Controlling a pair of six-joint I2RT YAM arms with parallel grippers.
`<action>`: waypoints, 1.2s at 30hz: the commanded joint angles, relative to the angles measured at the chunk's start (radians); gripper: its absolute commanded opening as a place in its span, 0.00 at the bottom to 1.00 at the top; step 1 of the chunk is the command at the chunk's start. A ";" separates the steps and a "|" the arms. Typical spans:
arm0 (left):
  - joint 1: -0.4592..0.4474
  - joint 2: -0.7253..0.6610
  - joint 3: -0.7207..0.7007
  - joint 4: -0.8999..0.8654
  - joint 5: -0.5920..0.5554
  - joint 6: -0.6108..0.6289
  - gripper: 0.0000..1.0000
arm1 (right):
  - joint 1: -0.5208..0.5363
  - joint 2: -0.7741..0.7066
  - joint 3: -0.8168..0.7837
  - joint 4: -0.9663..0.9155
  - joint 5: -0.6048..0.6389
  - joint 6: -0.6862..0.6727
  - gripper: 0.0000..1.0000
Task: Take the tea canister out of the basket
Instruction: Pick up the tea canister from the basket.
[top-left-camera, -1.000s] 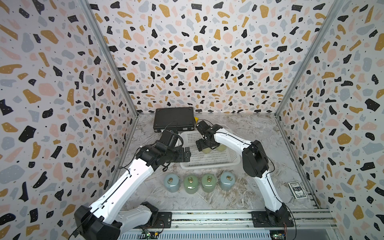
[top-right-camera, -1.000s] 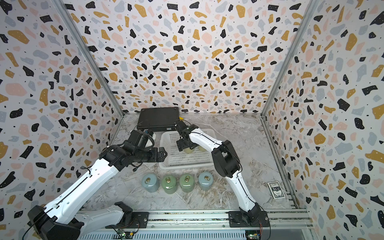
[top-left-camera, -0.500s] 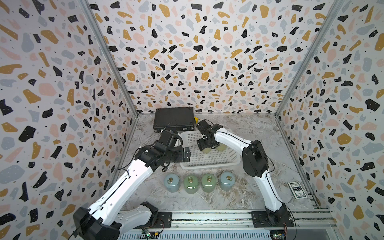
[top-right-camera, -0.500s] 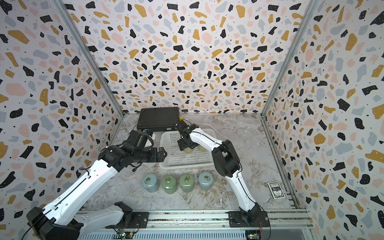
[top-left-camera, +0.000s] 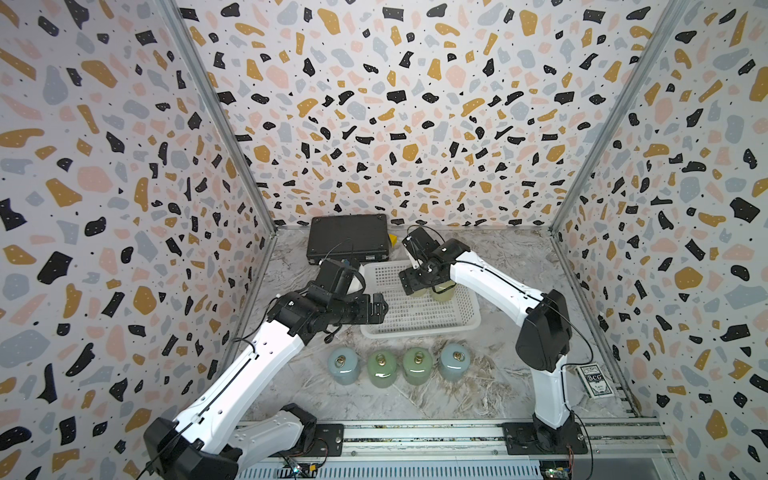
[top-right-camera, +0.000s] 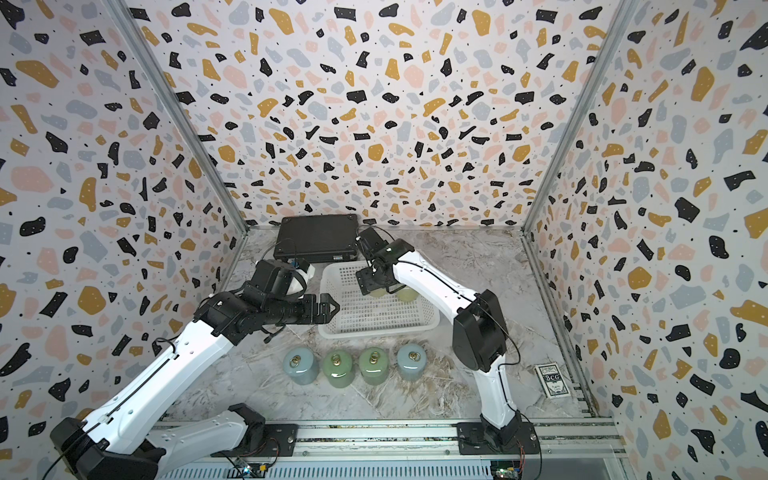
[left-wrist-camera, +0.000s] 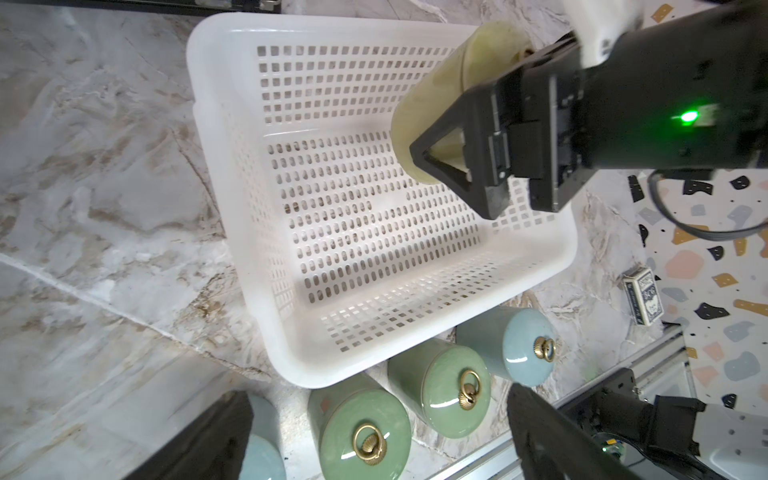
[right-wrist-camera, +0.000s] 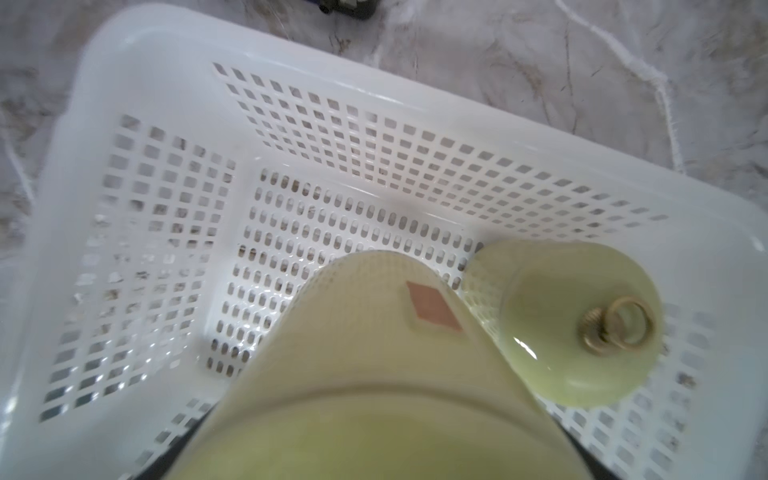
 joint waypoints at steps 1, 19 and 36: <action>0.004 -0.022 0.005 0.069 0.074 0.014 1.00 | 0.004 -0.131 -0.043 -0.014 0.032 0.014 0.73; -0.109 0.079 0.038 0.149 0.147 -0.002 1.00 | 0.003 -0.586 -0.509 -0.074 0.144 0.159 0.74; -0.163 0.171 0.100 0.160 0.168 0.009 1.00 | -0.002 -0.827 -0.800 -0.140 0.184 0.279 0.74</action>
